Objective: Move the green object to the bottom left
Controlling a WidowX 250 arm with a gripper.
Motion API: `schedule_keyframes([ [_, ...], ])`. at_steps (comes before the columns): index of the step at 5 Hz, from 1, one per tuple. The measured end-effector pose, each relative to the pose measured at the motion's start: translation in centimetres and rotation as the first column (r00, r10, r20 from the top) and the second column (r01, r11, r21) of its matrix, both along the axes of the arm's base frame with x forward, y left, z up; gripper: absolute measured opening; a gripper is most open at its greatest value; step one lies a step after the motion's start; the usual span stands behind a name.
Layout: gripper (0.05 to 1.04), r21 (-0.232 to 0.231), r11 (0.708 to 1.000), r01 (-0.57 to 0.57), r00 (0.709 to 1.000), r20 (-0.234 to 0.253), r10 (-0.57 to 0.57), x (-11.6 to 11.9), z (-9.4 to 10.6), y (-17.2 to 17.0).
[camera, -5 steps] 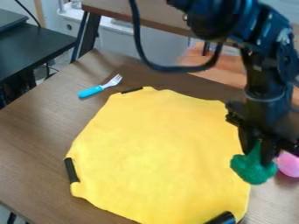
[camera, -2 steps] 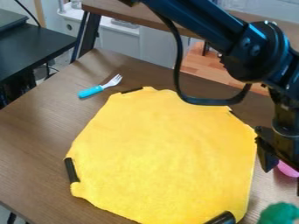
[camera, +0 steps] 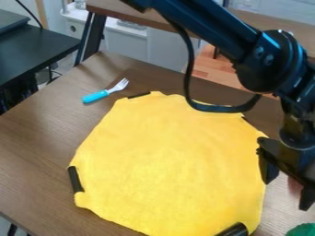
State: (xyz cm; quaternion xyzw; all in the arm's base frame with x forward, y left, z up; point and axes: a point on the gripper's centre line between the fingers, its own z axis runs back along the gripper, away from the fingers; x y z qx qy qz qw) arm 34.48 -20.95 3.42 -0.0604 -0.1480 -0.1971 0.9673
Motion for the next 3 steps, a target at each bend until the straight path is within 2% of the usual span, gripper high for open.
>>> schedule_keyframes([
  [1, 1.001, -0.041, 0.999, -0.017, 0.998, 0.052, 0.019, -0.9, 5.4, 2.1],
  [2, 1.001, 0.096, 0.993, -0.068, 0.997, 0.04, 0.064, -3.3, 10.1, 5.8],
  [3, 1.001, 0.233, 0.96, -0.155, 0.986, 0.091, 0.137, -6.3, 14.2, 10.1],
])
